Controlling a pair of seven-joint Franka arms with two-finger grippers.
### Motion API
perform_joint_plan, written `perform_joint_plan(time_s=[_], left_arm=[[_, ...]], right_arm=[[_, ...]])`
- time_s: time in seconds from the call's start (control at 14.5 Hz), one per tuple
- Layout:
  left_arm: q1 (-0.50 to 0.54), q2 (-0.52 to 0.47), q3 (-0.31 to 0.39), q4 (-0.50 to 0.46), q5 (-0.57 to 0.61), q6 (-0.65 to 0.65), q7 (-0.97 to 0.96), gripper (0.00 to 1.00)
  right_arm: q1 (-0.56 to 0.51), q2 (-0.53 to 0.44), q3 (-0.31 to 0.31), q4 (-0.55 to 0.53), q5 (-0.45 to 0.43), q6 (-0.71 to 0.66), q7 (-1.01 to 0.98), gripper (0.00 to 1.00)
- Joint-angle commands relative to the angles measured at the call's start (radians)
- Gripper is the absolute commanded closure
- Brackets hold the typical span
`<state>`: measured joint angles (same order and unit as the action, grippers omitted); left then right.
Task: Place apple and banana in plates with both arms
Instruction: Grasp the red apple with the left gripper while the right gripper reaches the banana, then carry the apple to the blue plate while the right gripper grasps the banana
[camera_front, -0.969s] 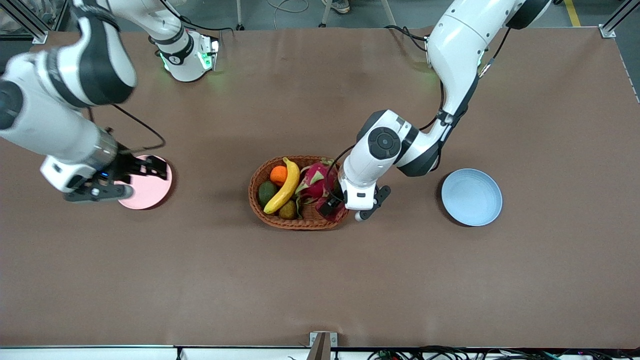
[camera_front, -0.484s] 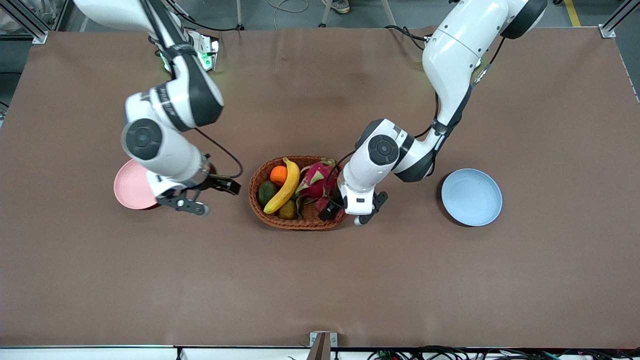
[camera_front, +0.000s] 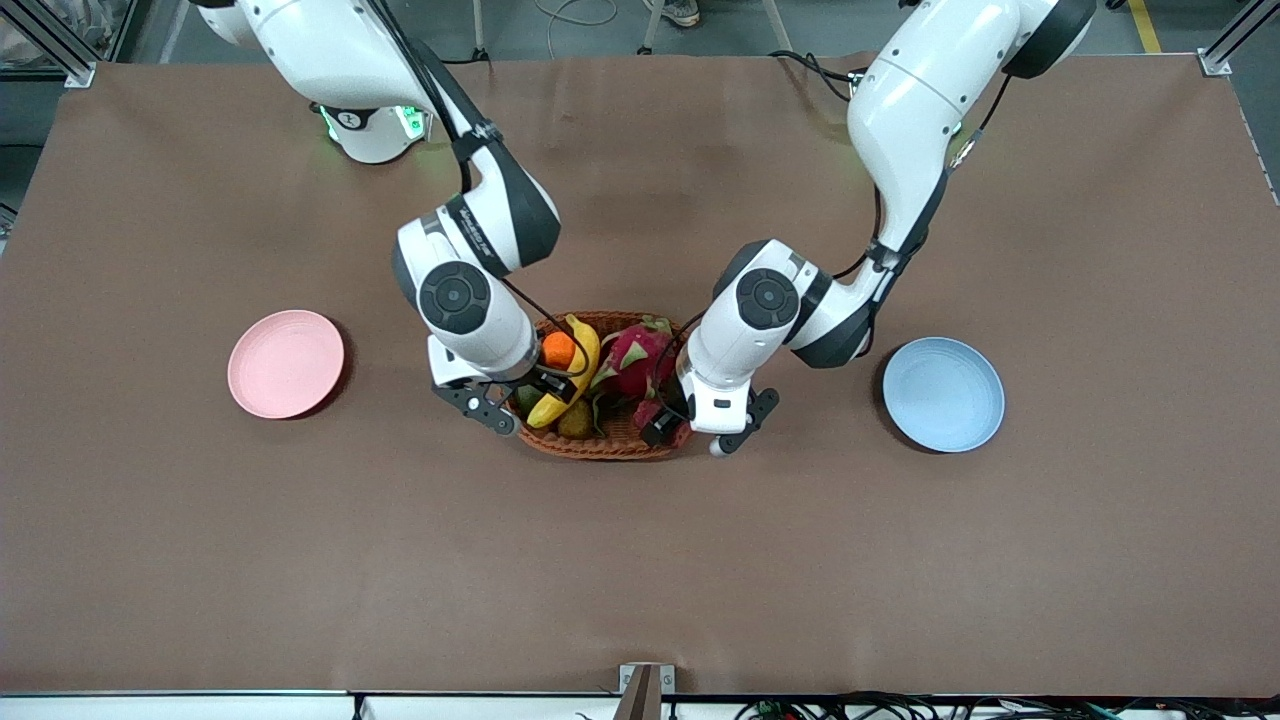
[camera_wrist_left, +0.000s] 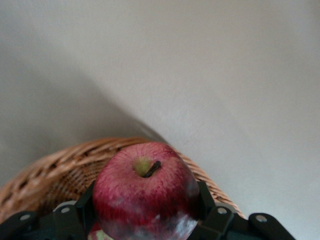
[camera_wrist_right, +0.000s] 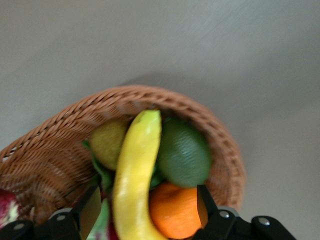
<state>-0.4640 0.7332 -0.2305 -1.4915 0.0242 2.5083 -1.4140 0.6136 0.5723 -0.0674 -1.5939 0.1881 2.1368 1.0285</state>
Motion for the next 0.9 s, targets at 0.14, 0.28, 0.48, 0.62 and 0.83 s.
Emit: perform_joint_plan(time_s=[0.14,0.28,0.48,0.62,0.83], left_arm=[[0.086,-0.185,0.003,-0.026,0.079,-0.230,0.163,0.86],[0.137,-0.234,0.003,-0.047,0.080,-0.310,0.254,0.87],[0.250,-0.305,0.002,-0.146,0.080,-0.387,0.450,0.87],[0.332,-0.350,0.002,-0.243,0.082,-0.381,0.570,0.87],[0.431,-0.371,-0.001,-0.343,0.082,-0.369,0.688,0.86]], right_arm=[[0.002,0.047,-0.009,0.028,0.080,0.026,0.016,0.29],[0.002,0.055,-0.009,0.028,0.080,0.028,0.016,0.33],[0.008,0.075,-0.009,0.028,0.082,0.029,0.016,0.37],[0.009,0.081,-0.006,0.028,0.082,0.037,0.018,0.37],[0.009,0.090,-0.003,0.029,0.083,0.043,0.018,0.37]])
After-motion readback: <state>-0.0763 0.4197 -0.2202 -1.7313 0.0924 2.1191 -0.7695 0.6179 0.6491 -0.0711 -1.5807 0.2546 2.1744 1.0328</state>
